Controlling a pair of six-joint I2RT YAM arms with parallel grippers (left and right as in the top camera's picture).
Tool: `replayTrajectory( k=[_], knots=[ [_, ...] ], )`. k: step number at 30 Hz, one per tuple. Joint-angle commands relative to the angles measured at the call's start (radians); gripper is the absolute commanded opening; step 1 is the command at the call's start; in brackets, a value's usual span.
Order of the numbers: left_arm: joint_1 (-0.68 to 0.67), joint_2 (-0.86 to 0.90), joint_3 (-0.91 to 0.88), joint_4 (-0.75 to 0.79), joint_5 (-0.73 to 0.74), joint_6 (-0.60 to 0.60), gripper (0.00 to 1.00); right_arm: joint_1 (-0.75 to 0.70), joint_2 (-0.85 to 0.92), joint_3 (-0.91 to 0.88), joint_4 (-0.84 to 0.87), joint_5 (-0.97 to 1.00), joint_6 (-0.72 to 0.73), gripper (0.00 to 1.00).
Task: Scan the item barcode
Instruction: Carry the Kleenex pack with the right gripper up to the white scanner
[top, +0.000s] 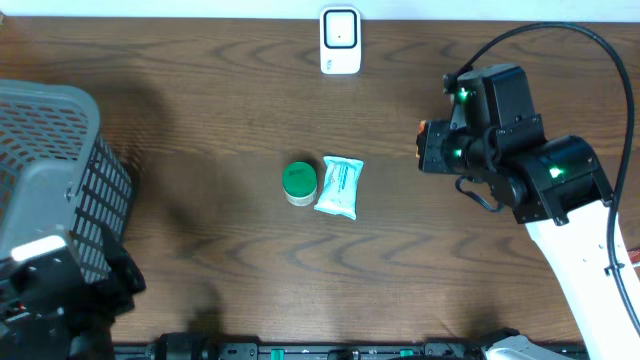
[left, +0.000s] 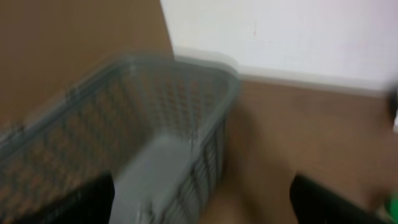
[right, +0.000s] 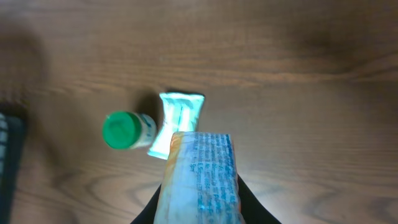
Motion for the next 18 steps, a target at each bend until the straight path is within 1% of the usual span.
replayTrajectory(
  k=[1, 4, 5, 9, 13, 16, 18],
  knots=[
    [0.006, -0.011, -0.003, -0.13, 0.006, 0.006, 0.9, 0.023, -0.011, 0.01, -0.013, -0.002, -0.065, 0.12],
    [0.006, -0.011, -0.003, -0.261, 0.006, 0.006, 0.9, 0.038, -0.011, 0.01, -0.003, -0.002, -0.081, 0.12],
    [0.006, -0.011, -0.003, -0.348, 0.006, 0.006, 0.9, 0.052, -0.011, 0.01, 0.019, -0.002, -0.099, 0.12],
    [0.006, -0.011, -0.003, -0.476, 0.006, 0.006, 0.9, 0.087, -0.011, 0.01, 0.102, 0.0, -0.161, 0.11],
    [0.006, -0.011, -0.003, -0.524, 0.006, 0.006, 0.9, 0.115, -0.006, 0.01, 0.216, 0.03, -0.226, 0.11],
    [0.006, -0.011, -0.003, -0.524, 0.006, 0.006, 0.9, 0.124, 0.01, 0.01, 0.303, 0.156, -0.252, 0.14],
    [0.006, -0.011, -0.003, -0.524, 0.006, 0.006, 0.9, 0.124, 0.032, 0.01, 0.36, 0.251, -0.252, 0.18]
  ],
)
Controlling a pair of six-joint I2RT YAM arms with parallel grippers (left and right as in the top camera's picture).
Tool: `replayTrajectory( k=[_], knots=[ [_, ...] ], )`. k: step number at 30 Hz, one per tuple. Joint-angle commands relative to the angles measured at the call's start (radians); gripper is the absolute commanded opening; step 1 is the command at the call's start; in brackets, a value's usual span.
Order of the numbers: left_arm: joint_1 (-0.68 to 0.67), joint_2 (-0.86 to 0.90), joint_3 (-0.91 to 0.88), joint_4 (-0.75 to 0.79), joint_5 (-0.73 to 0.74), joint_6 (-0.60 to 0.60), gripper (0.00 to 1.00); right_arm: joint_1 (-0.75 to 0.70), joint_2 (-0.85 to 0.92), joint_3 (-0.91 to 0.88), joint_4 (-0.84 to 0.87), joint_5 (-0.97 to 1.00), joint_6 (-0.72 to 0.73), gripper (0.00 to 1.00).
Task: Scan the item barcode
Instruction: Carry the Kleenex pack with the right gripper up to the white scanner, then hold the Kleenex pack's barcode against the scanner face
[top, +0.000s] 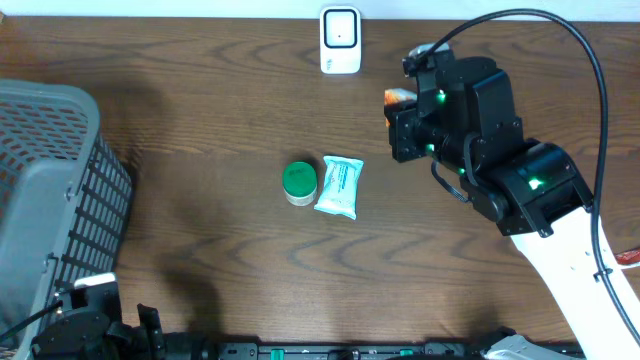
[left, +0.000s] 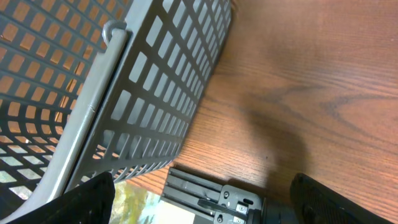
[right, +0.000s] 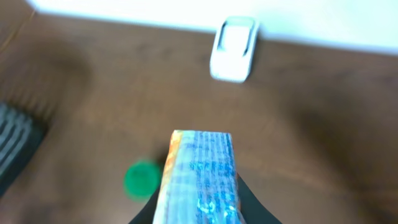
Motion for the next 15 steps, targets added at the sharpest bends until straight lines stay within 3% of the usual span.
replayTrajectory(
  k=[1, 7, 15],
  knots=[
    [0.006, -0.01, -0.002, -0.004, -0.003, 0.006, 0.9, 0.009, 0.045, 0.01, 0.079, 0.212, -0.051, 0.2],
    [0.006, -0.01, -0.002, -0.004, -0.003, 0.006, 0.9, 0.008, 0.206, 0.007, 0.332, 0.292, -0.206, 0.21],
    [0.006, -0.01, -0.002, -0.004, -0.003, 0.006, 0.9, 0.007, 0.481, 0.007, 0.839, 0.295, -0.371, 0.16]
  ],
)
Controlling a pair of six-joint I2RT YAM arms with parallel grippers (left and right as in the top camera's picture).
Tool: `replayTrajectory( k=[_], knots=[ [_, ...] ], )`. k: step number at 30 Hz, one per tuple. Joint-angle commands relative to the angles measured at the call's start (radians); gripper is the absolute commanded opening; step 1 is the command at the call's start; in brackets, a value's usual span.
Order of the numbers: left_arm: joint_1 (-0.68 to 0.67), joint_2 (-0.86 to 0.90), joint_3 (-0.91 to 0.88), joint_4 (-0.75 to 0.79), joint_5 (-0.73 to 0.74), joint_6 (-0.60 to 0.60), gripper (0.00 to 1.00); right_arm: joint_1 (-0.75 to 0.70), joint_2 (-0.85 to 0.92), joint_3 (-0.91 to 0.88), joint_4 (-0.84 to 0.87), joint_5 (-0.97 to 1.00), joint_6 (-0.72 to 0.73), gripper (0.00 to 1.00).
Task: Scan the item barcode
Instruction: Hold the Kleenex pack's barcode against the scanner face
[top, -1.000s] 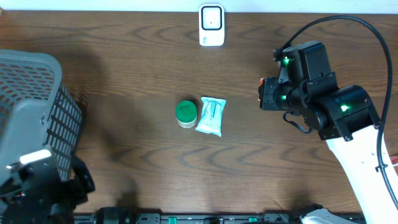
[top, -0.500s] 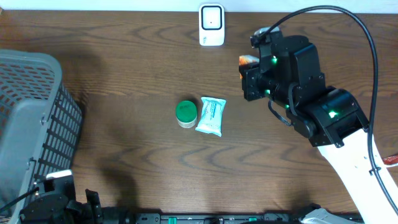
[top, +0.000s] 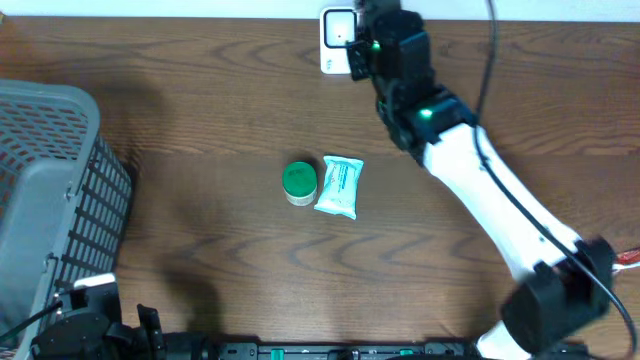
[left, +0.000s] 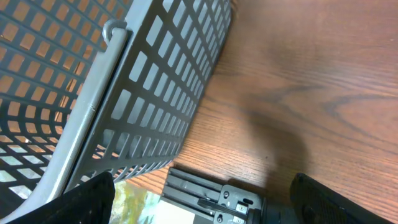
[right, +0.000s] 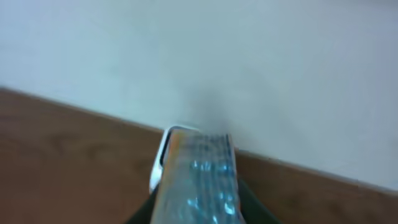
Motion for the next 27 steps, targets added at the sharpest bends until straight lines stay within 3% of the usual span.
replayTrajectory(
  k=[1, 9, 15, 22, 27],
  knots=[
    [0.006, -0.007, -0.002, -0.005, -0.002, 0.006, 0.9, 0.007, 0.093, 0.006, 0.164, 0.027, -0.105, 0.16],
    [0.006, -0.007, -0.002, -0.005, -0.002, 0.006, 0.9, -0.025, 0.357, 0.006, 0.755, 0.022, -0.14, 0.16],
    [0.006, -0.007, -0.002, -0.005, -0.002, 0.006, 0.9, -0.05, 0.531, 0.012, 1.081, -0.019, -0.14, 0.14],
    [0.006, -0.007, -0.002, -0.005, -0.002, 0.006, 0.9, -0.085, 0.69, 0.133, 1.061, -0.08, -0.108, 0.11],
    [0.006, -0.007, -0.002, -0.005, -0.002, 0.006, 0.9, -0.108, 0.799, 0.315, 0.935, -0.129, -0.082, 0.08]
  ],
)
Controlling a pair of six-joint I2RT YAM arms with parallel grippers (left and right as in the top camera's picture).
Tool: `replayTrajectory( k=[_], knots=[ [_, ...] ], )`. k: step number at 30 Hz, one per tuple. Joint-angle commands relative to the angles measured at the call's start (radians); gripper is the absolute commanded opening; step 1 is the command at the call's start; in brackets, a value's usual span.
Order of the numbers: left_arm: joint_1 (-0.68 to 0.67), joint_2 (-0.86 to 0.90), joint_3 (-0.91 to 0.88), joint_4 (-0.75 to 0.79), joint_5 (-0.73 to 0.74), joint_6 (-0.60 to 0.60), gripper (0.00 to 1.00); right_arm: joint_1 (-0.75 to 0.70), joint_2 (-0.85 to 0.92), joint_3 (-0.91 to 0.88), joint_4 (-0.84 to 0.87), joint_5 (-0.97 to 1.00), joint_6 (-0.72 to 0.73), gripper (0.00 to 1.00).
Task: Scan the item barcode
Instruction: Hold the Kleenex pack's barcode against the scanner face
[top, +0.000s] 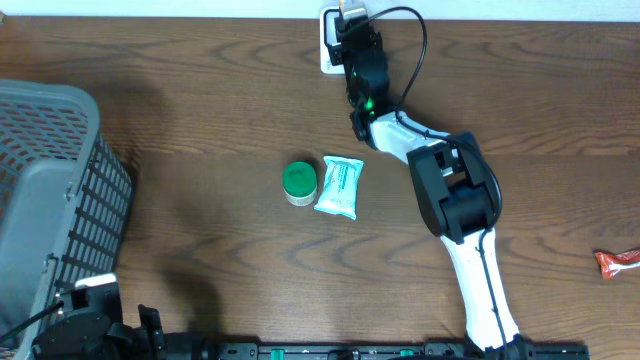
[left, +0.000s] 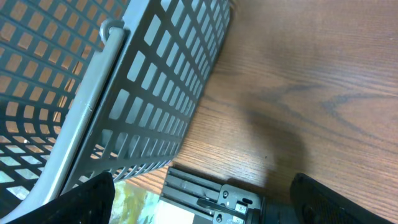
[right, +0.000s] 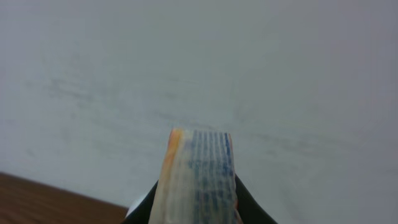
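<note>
A packet with blue print and an orange edge (right: 199, 162) stands on end in my right gripper (right: 199, 208), which is shut on it. In the overhead view that gripper (top: 351, 26) is stretched to the table's back edge, over the white scanner (top: 328, 55) and covering most of it. The right wrist view shows mostly white wall behind the packet. My left gripper (left: 205, 205) is open with nothing in it, low at the front left corner beside the basket (left: 143, 81).
A green-capped bottle (top: 299, 183) and a pale blue wipes pack (top: 339, 186) lie side by side mid-table. The grey mesh basket (top: 50, 190) fills the left side. A red-orange packet (top: 618, 260) lies at the far right edge.
My right gripper, still holding the packet, has moved a little left and back and now covers the scanner. Its wrist view shows wall instead of the scanner top. The left arm is unmoved.
My right gripper held the packet above the table's right middle while the left arm was by the basket. Then the packet was nearer the back centre and the left arm low at the front left. Then it was beside the scanner, and now over it.
</note>
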Motion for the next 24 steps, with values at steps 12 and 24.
replayTrajectory(
  k=[12, 24],
  knots=[
    [0.006, -0.006, 0.002, -0.003, -0.006, 0.006, 0.9, -0.021, 0.158, 0.291, -0.145, -0.062, 0.097, 0.11],
    [0.006, -0.006, 0.002, -0.003, -0.006, 0.006, 0.9, -0.018, 0.155, 0.291, -0.238, -0.061, 0.106, 0.09]
  ],
)
